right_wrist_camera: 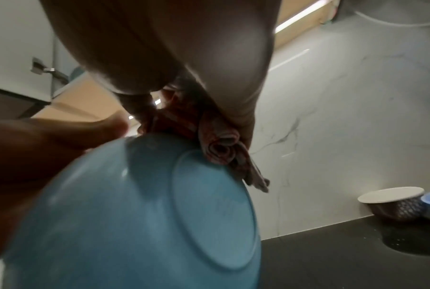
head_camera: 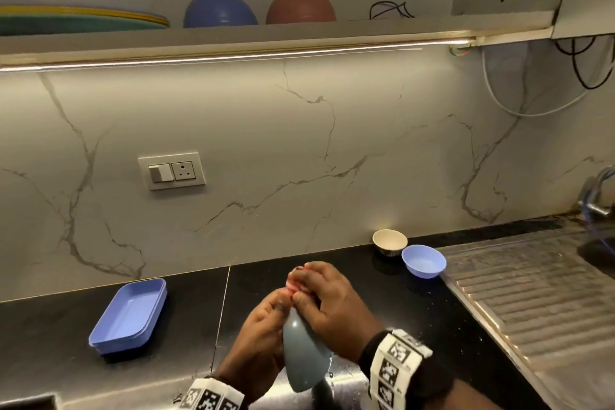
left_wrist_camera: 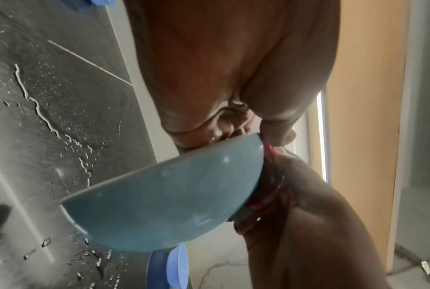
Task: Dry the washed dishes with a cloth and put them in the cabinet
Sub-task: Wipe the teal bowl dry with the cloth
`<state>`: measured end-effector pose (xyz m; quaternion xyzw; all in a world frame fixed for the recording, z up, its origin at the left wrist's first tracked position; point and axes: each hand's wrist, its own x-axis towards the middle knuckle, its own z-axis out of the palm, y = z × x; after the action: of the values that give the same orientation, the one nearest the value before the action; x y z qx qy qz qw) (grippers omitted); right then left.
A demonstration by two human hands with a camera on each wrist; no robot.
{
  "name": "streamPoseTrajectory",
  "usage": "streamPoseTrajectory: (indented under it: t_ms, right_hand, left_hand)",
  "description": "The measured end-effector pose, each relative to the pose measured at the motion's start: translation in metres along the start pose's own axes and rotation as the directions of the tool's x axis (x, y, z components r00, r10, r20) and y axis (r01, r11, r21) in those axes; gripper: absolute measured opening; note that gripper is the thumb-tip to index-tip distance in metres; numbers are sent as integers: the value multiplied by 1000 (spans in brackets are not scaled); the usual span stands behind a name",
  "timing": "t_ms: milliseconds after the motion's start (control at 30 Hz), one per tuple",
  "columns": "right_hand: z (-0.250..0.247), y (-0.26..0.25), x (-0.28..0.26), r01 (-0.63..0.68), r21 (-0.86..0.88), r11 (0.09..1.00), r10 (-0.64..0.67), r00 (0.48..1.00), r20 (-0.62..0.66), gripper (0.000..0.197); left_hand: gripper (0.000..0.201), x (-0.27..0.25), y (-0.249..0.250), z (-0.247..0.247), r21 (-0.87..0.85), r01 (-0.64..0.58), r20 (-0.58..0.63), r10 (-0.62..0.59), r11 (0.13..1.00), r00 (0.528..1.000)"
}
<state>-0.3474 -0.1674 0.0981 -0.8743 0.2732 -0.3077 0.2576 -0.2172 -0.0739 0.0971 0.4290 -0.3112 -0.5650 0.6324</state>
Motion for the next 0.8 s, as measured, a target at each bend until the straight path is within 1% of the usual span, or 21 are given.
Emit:
streamPoseTrajectory:
  t_ms: [100,133,167,233,267,300,400,467,533,600,667,733,800]
  right_hand:
    - [4,-3,-12,100,-21,995,-100,995,-22,38]
    - [2,-2,-10,109,-18,994,-109,994,-27,38]
    - [-1,0,-5,96,-5,995,-96,995,-27,39]
    - [-7,0,6,27,32,999,-26,999,-37,42]
    - [-8,0,10,9,23,1000,-8,999,-40,42]
    - [-7,-3,10,19,-13,1000,-19,999,-45,42]
    - [3,-10,-6,145,-124,982,-157,984,-87,36]
    - [11,-6,-22,224,-152,963,-240,965,-102,33]
    - [17,1,-31,276,-182,944,-295,952,-83,30]
    - [14,1,-32,263,-166,950,-274,961,-46,32]
    - [6,-8,-24,203,-106,973,-207,978,-28,39]
    - [3,-17,-14,165,-100,981,-172,983,-60,44]
    - [7,-20,-12,188,-161,969,-205,974,-94,42]
  left_hand:
    - [61,3,2,-1,-120,19,-10,-20,993,1000]
    - [62,2,3,1,-137,20,-13,-22,990,1000]
    - [61,2,4,3,-149,19,-14,-21,989,1000]
    - [59,4,2,6,-170,31,-6,-32,985,999]
    - [61,4,3,11,-189,40,-7,-42,981,999]
    - [64,5,4,12,-218,49,-4,-51,975,999]
    - [75,10,9,8,-265,42,-9,-46,963,999]
    - [76,10,12,5,-272,21,-12,-26,962,1000]
    - [75,9,13,5,-282,16,-17,-21,959,1000]
    - [77,10,12,5,-279,24,-30,-34,960,999]
    - [78,10,10,7,-281,11,-57,-28,960,998]
    - [78,11,8,10,-293,15,-64,-35,956,997]
    - [82,14,6,10,-307,27,-53,-45,951,998]
